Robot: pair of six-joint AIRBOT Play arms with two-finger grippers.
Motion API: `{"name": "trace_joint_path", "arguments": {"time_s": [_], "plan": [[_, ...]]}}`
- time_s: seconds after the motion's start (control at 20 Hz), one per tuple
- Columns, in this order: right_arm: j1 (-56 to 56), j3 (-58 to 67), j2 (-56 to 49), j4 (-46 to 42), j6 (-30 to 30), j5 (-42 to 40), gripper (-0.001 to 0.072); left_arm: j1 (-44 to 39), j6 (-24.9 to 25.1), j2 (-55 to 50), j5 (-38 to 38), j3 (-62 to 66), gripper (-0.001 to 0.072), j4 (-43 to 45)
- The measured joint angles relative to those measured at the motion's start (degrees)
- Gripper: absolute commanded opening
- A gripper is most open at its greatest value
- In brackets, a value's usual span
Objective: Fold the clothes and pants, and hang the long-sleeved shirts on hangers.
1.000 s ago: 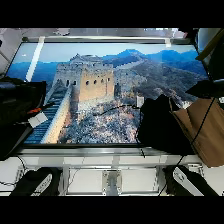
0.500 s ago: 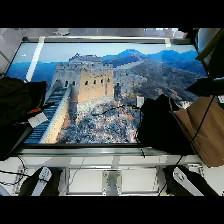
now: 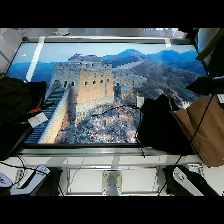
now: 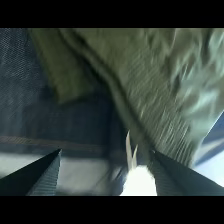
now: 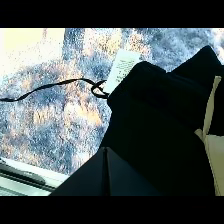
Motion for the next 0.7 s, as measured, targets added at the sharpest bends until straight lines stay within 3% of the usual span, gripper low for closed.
{"name": "trace_joint_path", "arguments": {"time_s": [0.15,0.2,0.3,0.35,0.5,0.7], "plan": [[0.00,-0.02,0.00,0.00,0.00,-0.13,0.0033,0.87,6.19,-5.20,5.22,-0.76,0.0603,-10.88],[0.00,-0.02,0.00,0.00,0.00,-0.15,0.0033,1.05,8.31,-7.13,6.34,-0.85,0.0505,-14.51],[0.00,-0.02,0.00,0.00,0.15,-0.17,0.0033,1.25,13.11,-10.03,7.87,-0.85,0.0148,-21.53],[0.00,-0.02,0.00,0.00,0.39,-0.17,0.0033,1.31,15.96,-11.02,8.41,-0.63,0.0015,-24.76],[0.00,0.00,0.00,0.00,0.79,-0.20,0.0033,1.42,24.50,-12.66,8.52,1.70,0.0008,-31.91],[0.00,-0.02,0.00,0.00,0.98,-0.20,0.0033,0.63,29.68,-12.24,0.57,8.96,0.0008,-35.65]]}}
